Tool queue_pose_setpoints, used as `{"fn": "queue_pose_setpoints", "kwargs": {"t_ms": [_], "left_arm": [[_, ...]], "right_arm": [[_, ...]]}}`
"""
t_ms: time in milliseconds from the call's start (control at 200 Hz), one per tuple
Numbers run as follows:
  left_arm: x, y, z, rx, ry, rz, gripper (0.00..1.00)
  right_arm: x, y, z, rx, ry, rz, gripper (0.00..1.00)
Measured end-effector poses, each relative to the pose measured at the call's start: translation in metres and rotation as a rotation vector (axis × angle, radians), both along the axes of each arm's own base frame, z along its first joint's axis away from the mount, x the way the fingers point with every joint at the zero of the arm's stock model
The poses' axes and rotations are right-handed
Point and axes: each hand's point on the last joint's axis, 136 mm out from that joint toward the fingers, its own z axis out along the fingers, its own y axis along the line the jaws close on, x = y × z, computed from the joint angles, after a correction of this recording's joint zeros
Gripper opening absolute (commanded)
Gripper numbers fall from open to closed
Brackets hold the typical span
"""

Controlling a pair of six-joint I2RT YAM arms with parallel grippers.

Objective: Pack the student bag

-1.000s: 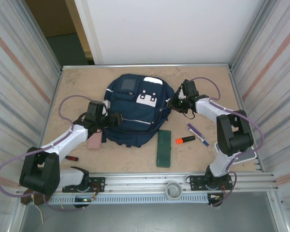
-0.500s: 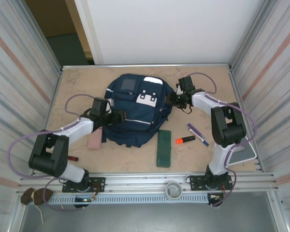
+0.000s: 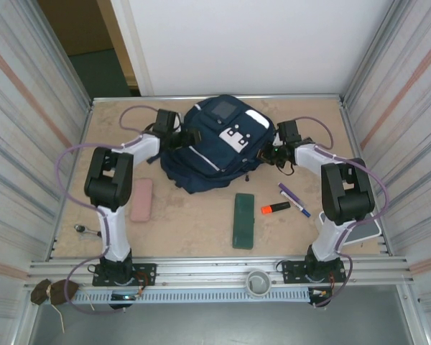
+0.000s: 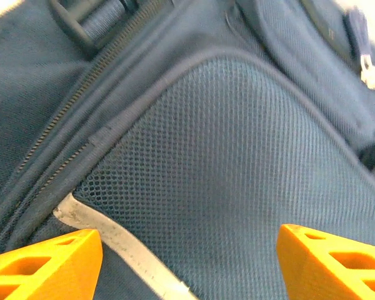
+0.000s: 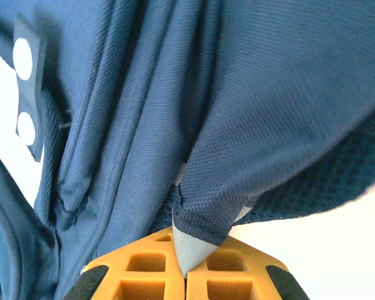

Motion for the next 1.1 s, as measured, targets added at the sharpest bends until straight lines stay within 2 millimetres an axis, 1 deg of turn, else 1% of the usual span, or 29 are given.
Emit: {"fn": "queue_pose_setpoints", "kwargs": {"t_ms": [35, 80, 135, 195, 255, 291, 336, 376, 431, 466, 501, 561, 601, 666, 716, 787, 847, 897, 952, 1097], "left_arm": [[0.013, -0.002, 0.003, 0.006, -0.011, 0.0, 0.73], [0.03, -0.003, 0.008, 0.023, -0.032, 0.003, 0.74], [0.043, -0.002, 0.016, 0.039, -0.054, 0.008, 0.74], [0.046, 0.002, 0.025, 0.06, -0.072, 0.015, 0.75], [0.043, 0.008, 0.038, 0.078, -0.09, 0.027, 0.74], [0.036, 0.012, 0.045, 0.086, -0.102, 0.035, 0.74], [0.021, 0.019, 0.054, 0.097, -0.109, 0.045, 0.75], [0.002, 0.025, 0.061, 0.107, -0.111, 0.053, 0.74], [-0.025, 0.03, 0.069, 0.12, -0.123, 0.061, 0.73], [-0.042, 0.029, 0.074, 0.126, -0.132, 0.057, 0.73], [-0.058, 0.023, 0.079, 0.129, -0.143, 0.044, 0.73], [-0.082, 0.002, 0.084, 0.129, -0.163, 0.005, 0.73], [-0.096, -0.015, 0.082, 0.126, -0.166, -0.033, 0.72], [-0.117, -0.042, 0.074, 0.129, -0.156, -0.091, 0.71], [-0.131, -0.061, 0.064, 0.14, -0.138, -0.132, 0.7], [-0.141, -0.076, 0.051, 0.157, -0.116, -0.165, 0.67], [-0.143, -0.084, 0.04, 0.173, -0.096, -0.175, 0.64], [-0.141, -0.09, 0.033, 0.186, -0.083, -0.178, 0.62], [-0.136, -0.097, 0.025, 0.203, -0.075, -0.181, 0.62], [-0.127, -0.106, 0.012, 0.27, -0.063, -0.17, 0.61]], "right_arm": [[-0.003, 0.006, 0.0, 0.009, 0.002, 0.003, 0.04], [-0.007, 0.02, 0.0, 0.022, 0.003, 0.021, 0.06], [-0.013, 0.037, 0.001, 0.034, 0.006, 0.054, 0.1], [-0.025, 0.061, 0.004, 0.043, 0.01, 0.115, 0.17], [-0.038, 0.079, 0.005, 0.039, 0.015, 0.176, 0.24], [-0.047, 0.088, 0.008, 0.032, 0.013, 0.218, 0.28], [-0.055, 0.092, 0.015, 0.026, 0.008, 0.247, 0.31], [-0.058, 0.089, 0.024, 0.019, -0.008, 0.254, 0.33], [-0.056, 0.082, 0.04, 0.011, -0.049, 0.253, 0.34], [-0.053, 0.076, 0.051, 0.011, -0.08, 0.246, 0.34], [-0.049, 0.071, 0.061, 0.014, -0.11, 0.238, 0.33], [-0.041, 0.063, 0.069, 0.019, -0.138, 0.222, 0.29], [-0.035, 0.059, 0.069, 0.016, -0.146, 0.214, 0.26], [-0.024, 0.054, 0.06, 0.012, -0.14, 0.203, 0.2], [-0.017, 0.052, 0.045, 0.008, -0.119, 0.196, 0.17], [-0.013, 0.049, 0.022, 0.009, -0.073, 0.191, 0.14], [-0.013, 0.047, 0.005, 0.006, -0.039, 0.189, 0.13], [-0.015, 0.047, -0.003, 0.008, -0.026, 0.187, 0.12], [-0.017, 0.046, -0.007, 0.01, -0.026, 0.187, 0.12], [-0.018, 0.047, -0.011, 0.024, -0.042, 0.19, 0.12]]}}
